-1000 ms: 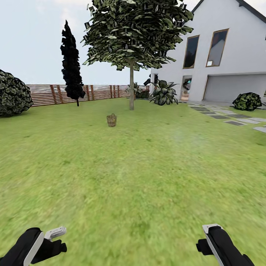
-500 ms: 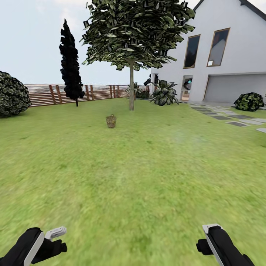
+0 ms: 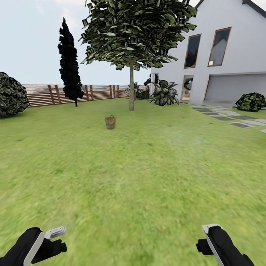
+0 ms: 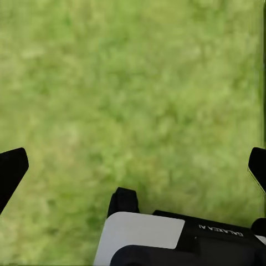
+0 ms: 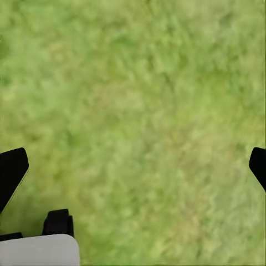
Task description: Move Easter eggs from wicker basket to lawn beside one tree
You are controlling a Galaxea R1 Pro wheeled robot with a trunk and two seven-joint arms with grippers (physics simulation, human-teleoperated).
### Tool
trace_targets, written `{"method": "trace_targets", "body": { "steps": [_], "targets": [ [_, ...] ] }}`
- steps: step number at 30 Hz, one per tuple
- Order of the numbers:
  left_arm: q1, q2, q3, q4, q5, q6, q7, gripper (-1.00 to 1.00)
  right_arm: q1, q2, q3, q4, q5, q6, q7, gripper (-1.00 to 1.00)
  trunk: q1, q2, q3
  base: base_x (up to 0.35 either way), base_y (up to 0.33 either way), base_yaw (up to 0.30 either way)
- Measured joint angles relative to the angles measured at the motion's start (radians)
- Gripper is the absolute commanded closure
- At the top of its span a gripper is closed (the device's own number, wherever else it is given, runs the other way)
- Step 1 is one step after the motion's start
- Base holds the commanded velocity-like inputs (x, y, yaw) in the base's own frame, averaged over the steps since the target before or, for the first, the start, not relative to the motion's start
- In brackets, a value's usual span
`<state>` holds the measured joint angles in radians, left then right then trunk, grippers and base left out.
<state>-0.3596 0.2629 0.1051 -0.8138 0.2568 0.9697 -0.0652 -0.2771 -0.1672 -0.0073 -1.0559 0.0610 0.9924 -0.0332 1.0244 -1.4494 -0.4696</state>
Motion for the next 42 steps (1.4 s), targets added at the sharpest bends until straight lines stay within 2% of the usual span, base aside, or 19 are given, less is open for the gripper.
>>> {"method": "trace_targets", "body": {
  "steps": [42],
  "targets": [
    [0.0,0.001,0.0,-0.004,0.0,0.0,0.0,-1.0,0.0,0.0,0.003,0.0,-0.002,-0.002,0.0,-1.0,0.0,0.0,0.0,0.338,0.0,0.0]
  ]
}}
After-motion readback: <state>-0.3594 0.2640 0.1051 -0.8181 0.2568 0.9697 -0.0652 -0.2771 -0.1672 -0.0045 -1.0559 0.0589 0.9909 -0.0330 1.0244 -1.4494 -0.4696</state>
